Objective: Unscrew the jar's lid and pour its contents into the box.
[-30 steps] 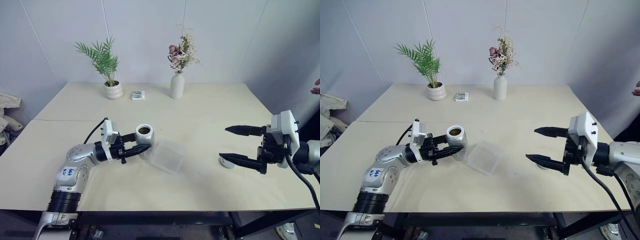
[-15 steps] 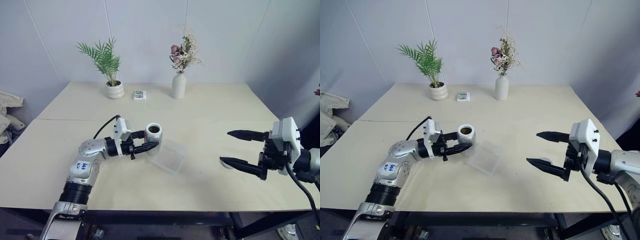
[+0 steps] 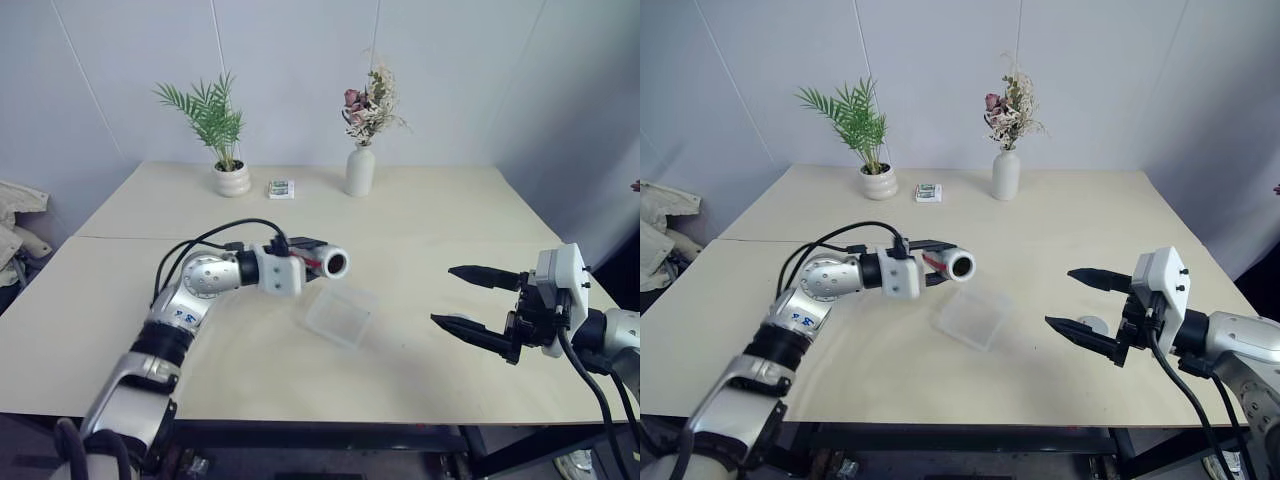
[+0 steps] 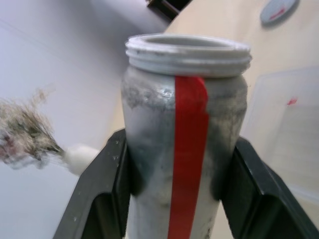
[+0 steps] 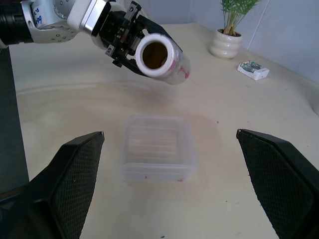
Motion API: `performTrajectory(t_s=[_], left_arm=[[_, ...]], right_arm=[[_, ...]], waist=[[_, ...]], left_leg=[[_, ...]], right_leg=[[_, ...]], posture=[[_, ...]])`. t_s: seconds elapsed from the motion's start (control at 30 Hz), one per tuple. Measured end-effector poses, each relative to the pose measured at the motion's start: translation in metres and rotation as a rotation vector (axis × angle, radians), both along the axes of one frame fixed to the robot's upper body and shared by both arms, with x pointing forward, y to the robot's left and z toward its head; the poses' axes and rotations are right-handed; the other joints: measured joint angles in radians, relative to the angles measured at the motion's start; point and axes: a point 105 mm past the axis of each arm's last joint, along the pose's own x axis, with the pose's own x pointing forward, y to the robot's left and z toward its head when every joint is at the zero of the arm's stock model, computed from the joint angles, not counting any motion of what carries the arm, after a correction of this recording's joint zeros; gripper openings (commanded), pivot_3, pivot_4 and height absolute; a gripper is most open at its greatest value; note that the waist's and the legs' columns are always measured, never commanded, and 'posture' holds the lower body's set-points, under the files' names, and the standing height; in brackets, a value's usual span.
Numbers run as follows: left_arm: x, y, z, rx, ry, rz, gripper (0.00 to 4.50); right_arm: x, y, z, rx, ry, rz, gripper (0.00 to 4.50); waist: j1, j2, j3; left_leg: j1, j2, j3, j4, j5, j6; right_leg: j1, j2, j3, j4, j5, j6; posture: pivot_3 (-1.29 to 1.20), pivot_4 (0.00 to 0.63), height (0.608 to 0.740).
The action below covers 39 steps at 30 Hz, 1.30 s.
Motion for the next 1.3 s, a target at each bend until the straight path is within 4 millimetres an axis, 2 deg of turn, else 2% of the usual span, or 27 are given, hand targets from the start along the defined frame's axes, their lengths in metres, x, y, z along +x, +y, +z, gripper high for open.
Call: performTrajectory(t_s=[0.07, 0.17, 0.23, 0.33, 0.47, 0.57, 0.63, 0.73, 0.87, 0.97, 1.13, 1.3], left_arm=[[0.001, -0.008, 0.017, 0.109, -0.221, -0.045, 2.06], [0.007, -0.022, 0.045, 0.149, -0.501, -0.098, 2.06], [0.010, -0.031, 0.050, 0.205, -0.622, -0.148, 2.06], [0.015, -0.044, 0.043, 0.354, -0.723, -0.239, 2.06], [0.010, -0.059, 0.035, 0.514, -0.763, -0.368, 2.06], [0.014, -0.064, 0.016, 0.617, -0.729, -0.396, 2.06], [0.008, -0.072, 0.006, 0.639, -0.732, -0.458, 2.06], [0.008, -0.082, 0.009, 0.684, -0.786, -0.478, 2.06], [0.016, -0.074, 0.009, 0.737, -0.771, -0.429, 2.06], [0.021, -0.070, 0.011, 0.712, -0.741, -0.379, 2.06], [0.025, -0.051, 0.023, 0.483, -0.483, -0.215, 2.06], [0.028, -0.024, 0.016, 0.102, -0.039, -0.048, 2.06]], right_arm=[[0.001, 0.001, 0.000, 0.005, 0.001, -0.001, 4.49], [0.002, 0.002, -0.002, 0.016, 0.004, -0.002, 4.49], [0.003, 0.004, -0.002, 0.027, 0.006, -0.001, 4.49], [0.007, 0.006, 0.000, 0.058, -0.006, -0.004, 4.49], [0.010, 0.007, -0.001, 0.091, -0.004, -0.019, 4.49], [0.015, 0.007, -0.002, 0.114, -0.005, -0.028, 4.49], [0.017, 0.013, -0.001, 0.148, -0.019, -0.020, 4.49], [0.019, 0.021, -0.005, 0.159, -0.012, -0.006, 4.49], [0.020, 0.020, -0.004, 0.160, -0.026, -0.011, 4.49], [0.021, 0.020, -0.003, 0.162, -0.034, -0.014, 4.49], [0.021, 0.019, -0.003, 0.159, -0.035, -0.013, 4.49], [0.020, 0.022, 0.004, 0.144, -0.047, 0.008, 4.49]], waist=[[0.002, 0.000, 0.000], [0.004, 0.000, 0.000], [0.004, -0.001, 0.000], [0.003, -0.002, 0.001], [0.001, -0.002, 0.001], [-0.001, -0.002, 0.001], [-0.002, -0.003, 0.002], [0.000, -0.003, 0.002], [-0.003, -0.003, 0.002], [-0.002, -0.003, 0.002], [-0.005, -0.003, 0.002], [-0.004, -0.002, 0.001]], left_leg=[[0.000, -0.001, 0.001, 0.000, -0.001, 0.001], [-0.001, -0.001, 0.002, 0.000, -0.001, 0.003], [-0.001, -0.001, 0.003, 0.000, -0.002, 0.003], [-0.002, -0.001, 0.004, 0.000, -0.002, 0.004], [-0.003, -0.001, 0.009, -0.001, -0.004, 0.005], [-0.002, -0.001, 0.012, -0.001, -0.004, 0.005], [-0.002, -0.001, 0.013, -0.001, -0.004, 0.005], [-0.003, -0.001, 0.015, 0.000, -0.004, 0.005], [-0.001, -0.001, 0.018, 0.000, -0.005, 0.007], [-0.001, -0.001, 0.018, 0.001, -0.006, 0.008], [0.000, -0.001, 0.021, 0.002, -0.006, 0.008], [0.001, 0.000, 0.022, 0.006, -0.006, 0.008]], right_leg=[[0.000, 0.000, 0.001, -0.002, 0.001, 0.002], [0.000, -0.001, 0.002, -0.004, 0.002, 0.004], [0.000, -0.001, 0.003, -0.005, 0.002, 0.004], [0.000, -0.001, 0.003, -0.006, 0.002, 0.005], [-0.002, -0.001, 0.007, -0.008, 0.002, 0.007], [-0.003, -0.001, 0.011, -0.008, 0.001, 0.008], [-0.004, -0.001, 0.012, -0.008, 0.001, 0.008], [-0.004, -0.001, 0.014, -0.008, 0.001, 0.009], [-0.004, -0.001, 0.016, -0.007, 0.001, 0.009], [-0.004, -0.001, 0.017, -0.006, 0.002, 0.009], [-0.005, -0.001, 0.019, -0.004, 0.002, 0.009], [-0.005, -0.001, 0.019, 0.000, 0.002, 0.009]], posture=[[0.00, 0.150, 0.740], [0.00, 0.150, 0.740], [0.00, 0.150, 0.740], [0.00, 0.150, 0.740], [0.00, 0.150, 0.740], [0.00, 0.150, 0.740], [0.00, 0.150, 0.740], [0.00, 0.150, 0.740], [0.00, 0.150, 0.740], [0.00, 0.150, 0.740], [0.00, 0.150, 0.740], [0.00, 0.150, 0.740]])
